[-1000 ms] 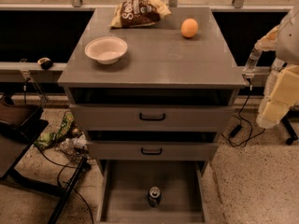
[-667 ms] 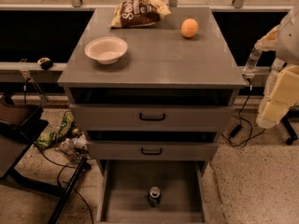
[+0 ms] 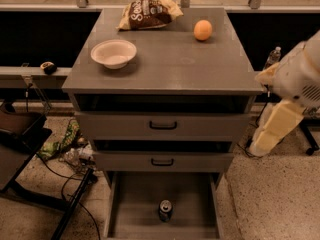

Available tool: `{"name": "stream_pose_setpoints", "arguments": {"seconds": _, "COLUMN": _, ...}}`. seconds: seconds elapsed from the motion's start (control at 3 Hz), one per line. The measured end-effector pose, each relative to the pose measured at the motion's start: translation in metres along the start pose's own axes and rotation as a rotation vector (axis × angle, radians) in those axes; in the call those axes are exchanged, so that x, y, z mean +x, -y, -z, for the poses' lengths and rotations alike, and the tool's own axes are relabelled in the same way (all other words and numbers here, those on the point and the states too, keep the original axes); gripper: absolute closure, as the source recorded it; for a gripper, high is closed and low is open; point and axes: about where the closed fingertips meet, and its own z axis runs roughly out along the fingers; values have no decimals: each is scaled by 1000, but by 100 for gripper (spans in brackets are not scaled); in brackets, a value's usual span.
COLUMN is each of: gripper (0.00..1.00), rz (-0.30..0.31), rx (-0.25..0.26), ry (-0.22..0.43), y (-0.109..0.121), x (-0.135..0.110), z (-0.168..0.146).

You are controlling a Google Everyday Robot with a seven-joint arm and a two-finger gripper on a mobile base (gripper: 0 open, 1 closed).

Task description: Pick pepsi can from bottom drawer and place on counter

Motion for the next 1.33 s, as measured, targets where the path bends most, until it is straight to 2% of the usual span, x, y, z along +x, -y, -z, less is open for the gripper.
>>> {"name": "stream_pose_setpoints", "arguments": {"seconds": 0.33, "gripper": 0, "rz": -21, "rx": -51, "ry": 106, "y": 3, "x": 13, "z": -77}}
{"name": "stream_pose_setpoints", "arguments": {"seconds": 0.67, "gripper": 0, "rz": -46, "rx": -81, "ry": 212, "y": 16, "x": 23, "z": -139}}
{"name": "stream_pose_setpoints", "arguments": {"seconds": 1.0, "gripper": 0, "rz": -61, "rx": -94, "ry": 347, "y": 26, "x": 34, "z": -185}}
{"name": "stream_pose_setpoints", "arguments": {"seconds": 1.33, "gripper": 0, "rz": -82, "rx": -71, "ry": 518, "y": 21, "x": 59, "z": -210}}
